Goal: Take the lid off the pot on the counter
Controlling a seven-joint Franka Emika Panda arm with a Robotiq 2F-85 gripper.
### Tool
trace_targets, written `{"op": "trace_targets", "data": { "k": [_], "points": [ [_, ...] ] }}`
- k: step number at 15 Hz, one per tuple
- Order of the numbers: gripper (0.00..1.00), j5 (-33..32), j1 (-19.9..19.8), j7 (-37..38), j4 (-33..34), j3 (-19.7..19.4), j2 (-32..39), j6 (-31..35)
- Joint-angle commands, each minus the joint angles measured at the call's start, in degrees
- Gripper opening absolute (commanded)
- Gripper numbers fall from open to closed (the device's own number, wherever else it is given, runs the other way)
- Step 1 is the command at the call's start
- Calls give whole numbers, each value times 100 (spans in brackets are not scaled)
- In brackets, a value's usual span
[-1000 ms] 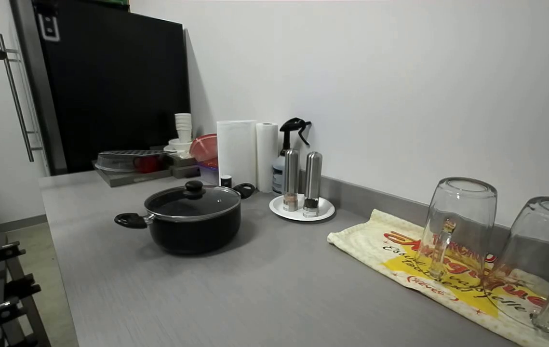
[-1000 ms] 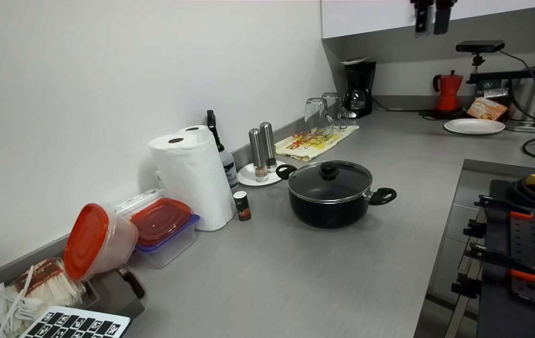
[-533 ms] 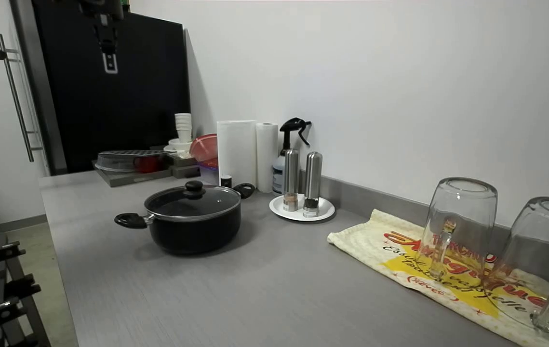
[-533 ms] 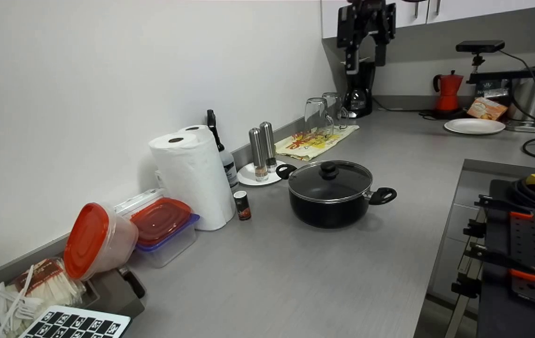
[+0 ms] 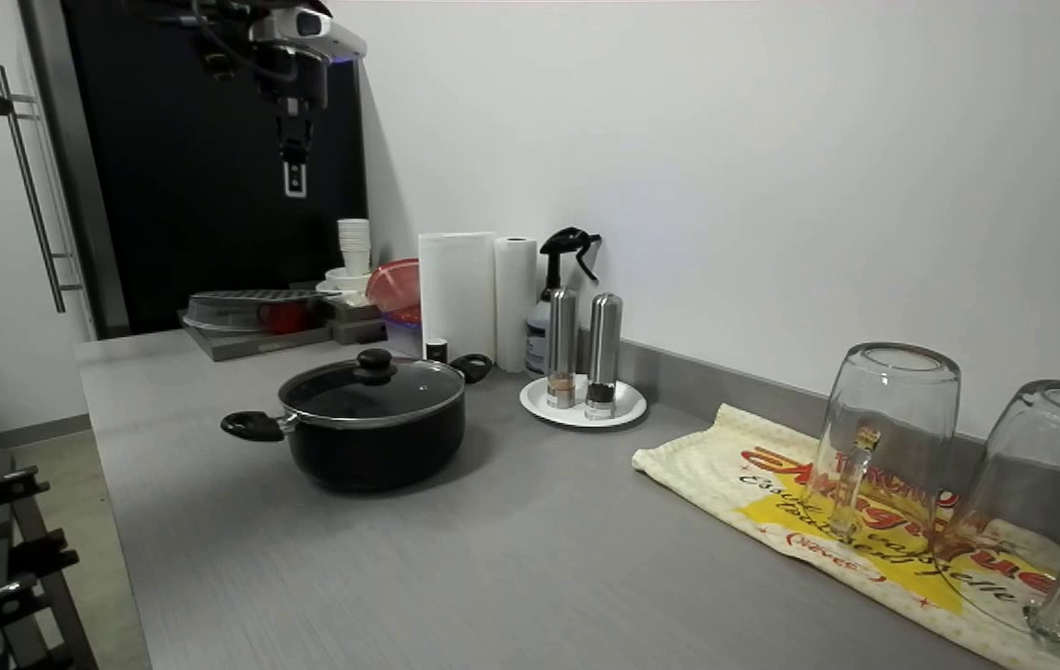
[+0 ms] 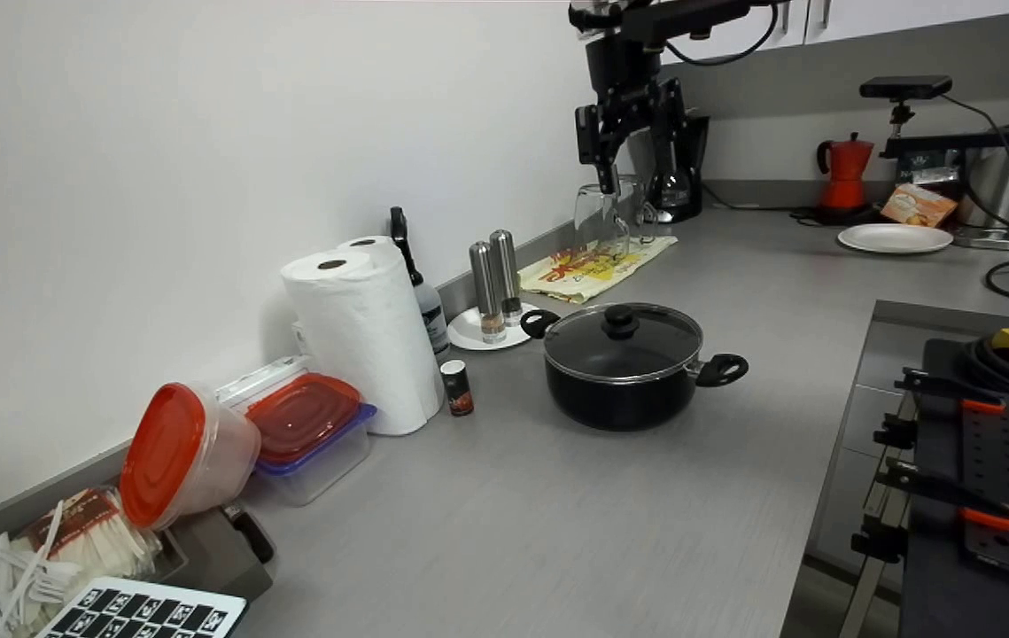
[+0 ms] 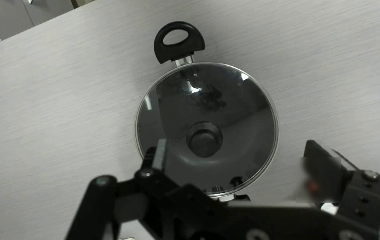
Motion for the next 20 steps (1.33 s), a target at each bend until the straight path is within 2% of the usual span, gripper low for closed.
{"op": "trace_targets", "data": {
  "k": [1,10,20],
  "points": [
    [100,-237,107,284,668,-283,679,-211],
    [100,-114,266,394,1224,-757,1792,-265],
    [100,20,403,382,1403,-959,2413,-452]
  ]
}}
